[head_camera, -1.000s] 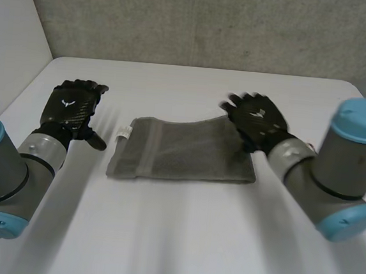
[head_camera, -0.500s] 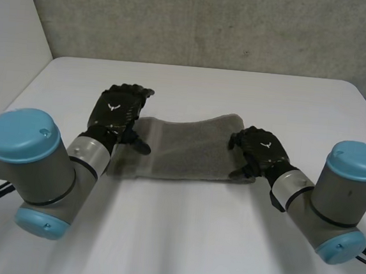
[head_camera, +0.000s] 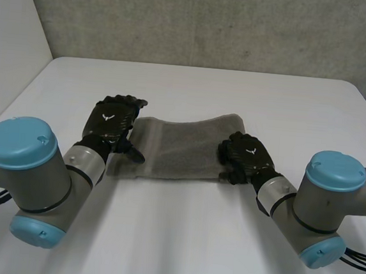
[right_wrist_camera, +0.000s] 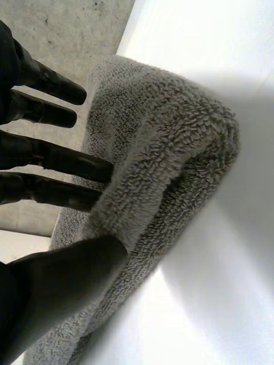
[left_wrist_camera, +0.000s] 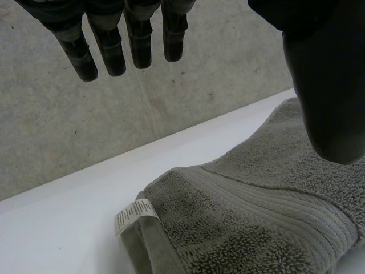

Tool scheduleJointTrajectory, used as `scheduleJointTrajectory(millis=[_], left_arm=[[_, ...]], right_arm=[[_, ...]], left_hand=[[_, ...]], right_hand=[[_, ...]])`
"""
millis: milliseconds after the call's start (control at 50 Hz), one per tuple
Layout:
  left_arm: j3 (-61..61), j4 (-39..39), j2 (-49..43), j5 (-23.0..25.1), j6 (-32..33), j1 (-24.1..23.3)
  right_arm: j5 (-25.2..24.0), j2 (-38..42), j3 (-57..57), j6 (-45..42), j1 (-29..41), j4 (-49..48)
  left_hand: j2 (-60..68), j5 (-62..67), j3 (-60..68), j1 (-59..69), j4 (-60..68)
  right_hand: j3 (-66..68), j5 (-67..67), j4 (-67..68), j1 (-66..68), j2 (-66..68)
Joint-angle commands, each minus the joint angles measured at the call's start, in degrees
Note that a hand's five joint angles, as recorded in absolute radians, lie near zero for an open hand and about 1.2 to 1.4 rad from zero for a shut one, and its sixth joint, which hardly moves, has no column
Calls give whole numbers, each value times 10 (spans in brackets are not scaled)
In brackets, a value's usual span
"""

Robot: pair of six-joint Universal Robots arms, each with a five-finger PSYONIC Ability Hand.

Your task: Fold the towel.

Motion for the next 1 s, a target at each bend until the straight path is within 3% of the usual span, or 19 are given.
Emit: scheduleJointTrajectory(millis=[20, 40, 280, 420, 640, 680, 700, 720, 740, 760, 1000], left_arm=[[-2, 2, 0, 0, 1, 0], [-2, 2, 0, 0, 1, 0], [-7, 3, 0, -1, 2, 2], [-9, 5, 2, 0, 2, 2], [-10, 6, 2, 0, 2, 0], [-10, 6, 2, 0, 3, 0], [-11, 5, 2, 0, 3, 0], [-11, 5, 2, 0, 3, 0], [-11, 6, 2, 0, 3, 0], [-12, 6, 2, 0, 2, 0], [-15, 6, 2, 1, 3, 0]], right_arm=[[0, 1, 3, 0, -1, -15], [0, -1, 6, 0, -2, -22], [19, -45, 19, 0, -16, -20], [5, -108, 73, -13, -84, -22], [-15, -106, 89, -69, -98, -13], [-15, -106, 82, -72, -92, 6], [-15, -106, 82, -72, -91, 6], [-15, -107, 79, -71, -91, 23], [-15, -107, 79, -71, -91, 23], [-14, -112, 76, -67, -93, 44], [-8, -139, 90, -12, -134, 84]], left_hand=[[-34, -27, -28, -63, -32], [-35, -27, -28, -63, -32], [-35, -27, -28, -63, -32], [-35, -27, -28, -63, -32], [-35, -27, -28, -63, -32], [-35, -27, -28, -63, -32], [-35, -27, -28, -63, -32], [-35, -27, -28, -63, -32], [-35, -27, -28, -63, -32], [-35, -27, -28, -63, -32], [-35, -27, -28, -63, -32]], right_hand=[[-23, 187, -36, 181, 183], [-23, 244, -36, 238, 240], [-23, 244, -36, 238, 240], [-23, 244, -36, 238, 240], [-23, 225, -36, 219, 221], [-23, -91, -36, -97, -95], [-23, -93, -36, -99, -97], [-23, -272, -36, -277, -275], [-23, -273, -36, -279, -277], [-23, -370, -36, -376, -374], [-23, -356, -36, -361, -360]])
